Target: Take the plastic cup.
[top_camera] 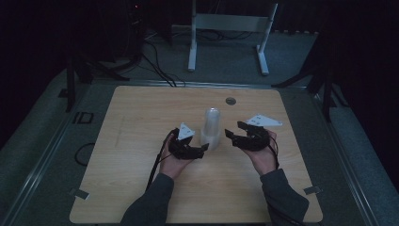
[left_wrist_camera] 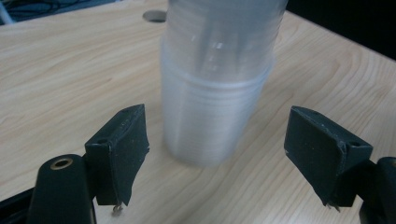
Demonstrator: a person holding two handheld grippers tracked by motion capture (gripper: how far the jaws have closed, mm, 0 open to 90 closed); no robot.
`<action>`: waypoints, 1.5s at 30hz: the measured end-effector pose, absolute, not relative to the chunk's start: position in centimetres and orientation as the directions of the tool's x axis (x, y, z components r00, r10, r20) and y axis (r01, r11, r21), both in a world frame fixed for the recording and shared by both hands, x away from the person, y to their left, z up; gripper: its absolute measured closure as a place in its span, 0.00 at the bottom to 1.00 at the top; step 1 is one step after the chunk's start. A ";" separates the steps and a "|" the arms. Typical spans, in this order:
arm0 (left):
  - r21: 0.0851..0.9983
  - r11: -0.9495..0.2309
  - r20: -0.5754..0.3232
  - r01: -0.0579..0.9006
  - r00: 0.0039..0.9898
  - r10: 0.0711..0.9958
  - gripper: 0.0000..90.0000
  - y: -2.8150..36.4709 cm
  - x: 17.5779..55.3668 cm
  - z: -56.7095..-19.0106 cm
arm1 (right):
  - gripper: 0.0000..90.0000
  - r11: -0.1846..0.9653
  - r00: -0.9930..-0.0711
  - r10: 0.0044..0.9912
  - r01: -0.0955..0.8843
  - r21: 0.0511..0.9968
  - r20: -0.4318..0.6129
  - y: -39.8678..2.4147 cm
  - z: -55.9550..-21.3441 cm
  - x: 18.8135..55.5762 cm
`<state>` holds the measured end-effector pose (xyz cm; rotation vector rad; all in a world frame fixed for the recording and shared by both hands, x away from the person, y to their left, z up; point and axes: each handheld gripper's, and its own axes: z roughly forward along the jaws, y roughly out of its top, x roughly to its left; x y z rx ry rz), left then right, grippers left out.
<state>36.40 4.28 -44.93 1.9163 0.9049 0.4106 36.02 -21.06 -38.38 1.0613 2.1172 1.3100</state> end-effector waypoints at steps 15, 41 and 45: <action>0.878 -0.257 -0.083 0.403 0.659 0.747 0.17 2.5 38.3 -45.8 | 0.36 0.265 -0.647 0.762 0.354 0.897 0.031 -18.6 -37.2 37.3; 0.878 -0.278 -0.039 0.389 0.638 0.769 0.24 0.9 39.0 -46.3 | 0.36 0.276 -0.681 0.732 0.338 0.900 0.031 -16.6 -36.8 38.8; 0.879 -0.280 -0.034 0.385 0.637 0.770 0.24 0.9 39.0 -46.3 | 0.36 0.283 -0.684 0.729 0.334 0.899 0.025 -16.1 -36.6 39.1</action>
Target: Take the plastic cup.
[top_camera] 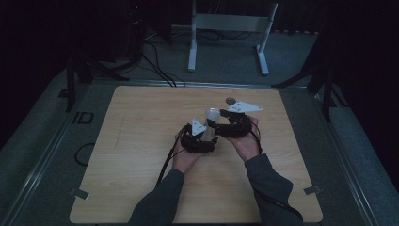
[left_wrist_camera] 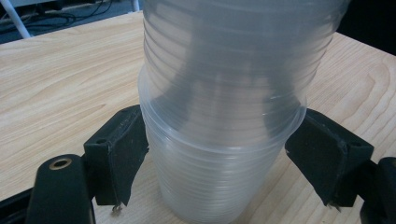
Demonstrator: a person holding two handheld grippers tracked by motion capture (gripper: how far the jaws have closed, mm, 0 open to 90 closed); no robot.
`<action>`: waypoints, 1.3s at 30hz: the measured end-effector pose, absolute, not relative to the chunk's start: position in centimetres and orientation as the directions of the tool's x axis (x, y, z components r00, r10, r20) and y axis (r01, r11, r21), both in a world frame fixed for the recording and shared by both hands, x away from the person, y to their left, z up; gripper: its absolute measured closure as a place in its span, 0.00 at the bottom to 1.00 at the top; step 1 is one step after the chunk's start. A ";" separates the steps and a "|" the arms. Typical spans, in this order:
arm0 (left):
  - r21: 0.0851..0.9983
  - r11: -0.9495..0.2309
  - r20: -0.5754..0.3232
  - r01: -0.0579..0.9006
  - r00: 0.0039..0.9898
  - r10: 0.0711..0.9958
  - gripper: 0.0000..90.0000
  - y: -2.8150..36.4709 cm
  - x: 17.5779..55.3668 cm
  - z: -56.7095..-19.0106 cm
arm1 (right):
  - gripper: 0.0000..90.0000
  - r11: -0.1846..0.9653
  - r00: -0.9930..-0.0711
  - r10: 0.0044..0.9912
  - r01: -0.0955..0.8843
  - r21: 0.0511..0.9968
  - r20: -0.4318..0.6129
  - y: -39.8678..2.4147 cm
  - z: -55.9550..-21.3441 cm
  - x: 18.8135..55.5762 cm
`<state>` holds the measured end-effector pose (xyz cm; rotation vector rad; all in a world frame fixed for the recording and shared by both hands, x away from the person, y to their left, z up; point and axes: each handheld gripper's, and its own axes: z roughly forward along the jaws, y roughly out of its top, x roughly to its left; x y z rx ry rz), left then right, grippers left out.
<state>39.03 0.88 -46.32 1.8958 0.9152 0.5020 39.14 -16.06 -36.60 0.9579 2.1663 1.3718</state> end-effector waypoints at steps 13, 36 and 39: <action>0.880 -0.292 -0.015 0.374 0.636 0.772 0.24 0.9 38.9 -46.4 | 0.41 0.292 -0.683 0.729 0.366 0.884 0.042 -15.0 -36.8 40.7; 0.879 -0.291 -0.016 0.376 0.635 0.772 0.24 0.9 38.9 -46.4 | 0.43 0.252 -0.685 0.727 0.342 0.905 0.056 -15.3 -34.5 40.2; 0.879 -0.287 -0.023 0.382 0.634 0.773 0.24 0.9 39.0 -46.4 | 0.43 0.243 -0.687 0.725 0.334 0.911 0.058 -15.4 -33.9 40.1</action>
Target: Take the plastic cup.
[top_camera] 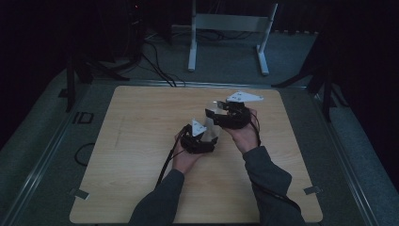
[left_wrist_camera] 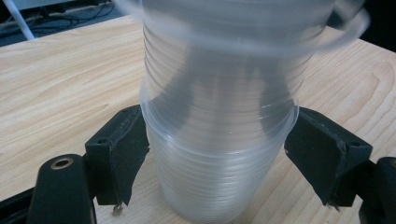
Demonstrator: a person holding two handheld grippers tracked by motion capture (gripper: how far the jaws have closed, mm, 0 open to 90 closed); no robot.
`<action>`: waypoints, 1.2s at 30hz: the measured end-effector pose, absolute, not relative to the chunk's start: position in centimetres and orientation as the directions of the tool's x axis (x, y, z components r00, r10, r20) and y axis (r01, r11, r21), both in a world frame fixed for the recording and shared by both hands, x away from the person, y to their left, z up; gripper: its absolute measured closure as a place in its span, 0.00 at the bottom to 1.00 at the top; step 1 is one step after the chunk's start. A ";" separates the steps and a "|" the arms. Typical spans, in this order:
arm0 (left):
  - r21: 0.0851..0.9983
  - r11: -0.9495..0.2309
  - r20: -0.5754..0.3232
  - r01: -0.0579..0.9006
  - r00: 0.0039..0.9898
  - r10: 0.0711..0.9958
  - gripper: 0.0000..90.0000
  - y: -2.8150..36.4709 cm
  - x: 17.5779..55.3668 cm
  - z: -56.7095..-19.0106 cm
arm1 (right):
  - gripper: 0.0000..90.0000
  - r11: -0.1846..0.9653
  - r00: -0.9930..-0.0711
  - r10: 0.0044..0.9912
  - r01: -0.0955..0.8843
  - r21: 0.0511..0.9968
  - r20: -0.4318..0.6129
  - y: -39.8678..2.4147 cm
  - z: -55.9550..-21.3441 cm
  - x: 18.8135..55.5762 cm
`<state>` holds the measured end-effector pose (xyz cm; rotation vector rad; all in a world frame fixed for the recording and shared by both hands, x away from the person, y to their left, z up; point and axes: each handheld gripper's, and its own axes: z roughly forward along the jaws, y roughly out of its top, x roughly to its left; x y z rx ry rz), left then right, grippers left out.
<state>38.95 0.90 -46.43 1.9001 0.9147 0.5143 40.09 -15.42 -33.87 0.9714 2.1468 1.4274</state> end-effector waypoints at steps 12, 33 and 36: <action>0.886 -0.272 -0.027 0.376 0.627 0.779 0.19 0.9 38.8 -46.2 | 0.43 0.215 -0.690 0.722 0.293 0.932 0.050 -16.1 -31.2 39.2; 0.904 -0.240 -0.035 0.353 0.622 0.782 0.22 2.5 36.8 -45.3 | 0.44 0.150 -0.672 0.737 0.269 0.951 0.074 -20.0 -29.4 37.0; 0.909 -0.232 -0.041 0.345 0.628 0.777 0.23 2.9 36.2 -45.1 | 0.44 0.140 -0.655 0.751 0.280 0.950 0.083 -21.2 -29.8 36.7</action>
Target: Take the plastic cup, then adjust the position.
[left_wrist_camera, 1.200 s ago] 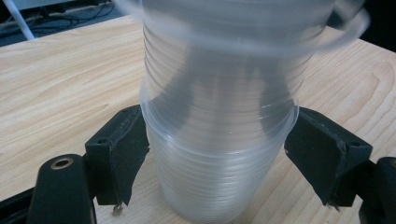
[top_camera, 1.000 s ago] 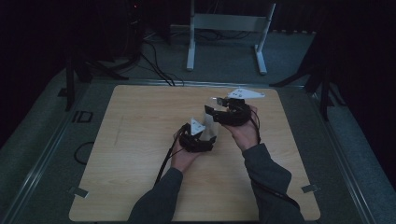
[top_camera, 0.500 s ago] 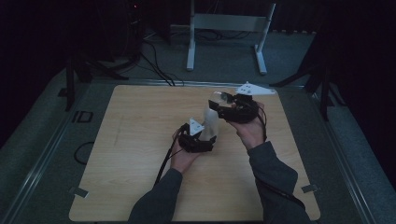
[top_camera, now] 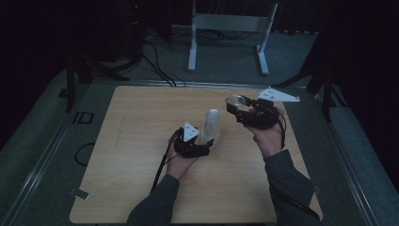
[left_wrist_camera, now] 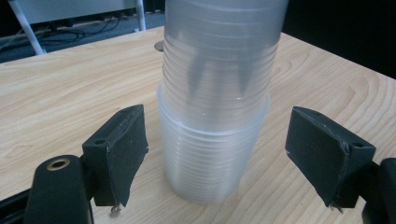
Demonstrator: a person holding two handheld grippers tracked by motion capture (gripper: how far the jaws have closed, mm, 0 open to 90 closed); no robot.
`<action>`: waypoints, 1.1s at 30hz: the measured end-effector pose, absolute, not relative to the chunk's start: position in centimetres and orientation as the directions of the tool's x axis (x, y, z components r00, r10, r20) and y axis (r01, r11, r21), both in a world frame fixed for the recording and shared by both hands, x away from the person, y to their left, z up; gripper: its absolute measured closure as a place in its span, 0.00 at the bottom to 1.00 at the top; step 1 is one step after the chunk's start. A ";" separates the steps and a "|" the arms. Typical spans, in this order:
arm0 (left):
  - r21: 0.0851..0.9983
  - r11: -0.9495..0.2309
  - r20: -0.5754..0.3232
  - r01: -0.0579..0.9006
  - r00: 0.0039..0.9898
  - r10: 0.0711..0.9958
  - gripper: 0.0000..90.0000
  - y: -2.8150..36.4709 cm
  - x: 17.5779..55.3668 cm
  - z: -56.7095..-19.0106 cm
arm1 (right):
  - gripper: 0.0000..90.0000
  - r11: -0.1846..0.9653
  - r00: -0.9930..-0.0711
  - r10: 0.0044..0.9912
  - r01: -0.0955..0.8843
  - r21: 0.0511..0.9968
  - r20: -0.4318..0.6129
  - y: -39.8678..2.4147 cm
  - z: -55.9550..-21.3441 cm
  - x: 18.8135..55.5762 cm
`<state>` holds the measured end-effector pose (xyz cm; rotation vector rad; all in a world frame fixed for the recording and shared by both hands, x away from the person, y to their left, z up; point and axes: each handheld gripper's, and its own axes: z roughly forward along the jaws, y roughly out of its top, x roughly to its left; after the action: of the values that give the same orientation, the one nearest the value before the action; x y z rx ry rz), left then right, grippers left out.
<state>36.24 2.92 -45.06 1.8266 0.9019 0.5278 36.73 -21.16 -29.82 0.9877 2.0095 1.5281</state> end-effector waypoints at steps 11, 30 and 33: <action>0.910 -0.223 -0.057 0.349 0.639 0.767 0.24 3.4 35.3 -45.4 | 0.45 0.126 -0.593 0.799 0.333 0.934 0.104 -23.2 -33.1 36.4; 0.918 -0.236 -0.043 0.318 0.672 0.739 0.29 3.7 34.0 -45.4 | 0.45 0.121 -0.559 0.819 0.388 0.914 0.129 -24.5 -36.2 35.8; 0.920 -0.235 -0.046 0.312 0.682 0.730 0.29 3.5 33.8 -45.2 | 0.45 0.118 -0.558 0.819 0.391 0.913 0.133 -24.5 -36.5 35.7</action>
<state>33.81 3.50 -45.24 1.8243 0.8246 0.4868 35.71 -24.53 -36.49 1.1728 1.9982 1.4275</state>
